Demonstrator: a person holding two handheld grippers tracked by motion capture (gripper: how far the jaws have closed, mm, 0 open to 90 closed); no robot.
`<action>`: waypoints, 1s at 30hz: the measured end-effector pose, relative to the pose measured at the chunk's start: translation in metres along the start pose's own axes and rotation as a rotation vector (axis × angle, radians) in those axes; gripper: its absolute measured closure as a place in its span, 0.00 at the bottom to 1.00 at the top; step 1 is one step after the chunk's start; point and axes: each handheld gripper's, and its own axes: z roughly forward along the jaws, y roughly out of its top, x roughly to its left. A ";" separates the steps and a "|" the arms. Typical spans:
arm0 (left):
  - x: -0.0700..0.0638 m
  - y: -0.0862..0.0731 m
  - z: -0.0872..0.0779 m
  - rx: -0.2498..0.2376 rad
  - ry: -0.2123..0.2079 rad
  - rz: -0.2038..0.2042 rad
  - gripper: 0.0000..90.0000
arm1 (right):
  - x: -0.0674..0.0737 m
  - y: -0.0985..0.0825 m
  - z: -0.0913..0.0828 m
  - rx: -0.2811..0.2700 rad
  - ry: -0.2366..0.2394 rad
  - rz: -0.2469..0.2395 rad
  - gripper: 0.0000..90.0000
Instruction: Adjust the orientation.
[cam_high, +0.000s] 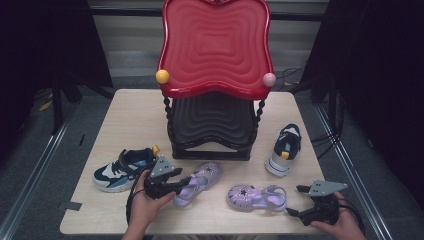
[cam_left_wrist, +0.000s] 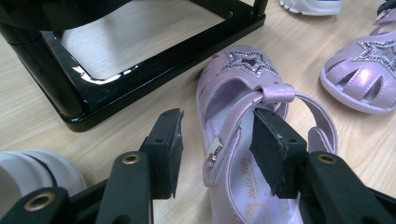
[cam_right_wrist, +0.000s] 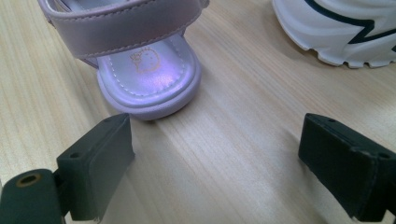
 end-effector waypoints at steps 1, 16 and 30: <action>0.000 0.000 0.001 0.005 0.000 0.005 0.60 | 0.000 0.000 0.000 0.000 0.000 -0.001 0.10; -0.004 0.001 0.009 -0.002 0.005 0.012 0.65 | 0.000 0.000 0.000 0.000 0.000 -0.001 0.10; -0.002 0.000 0.016 -0.009 -0.006 0.024 0.78 | 0.000 0.000 0.000 0.000 0.000 -0.001 0.10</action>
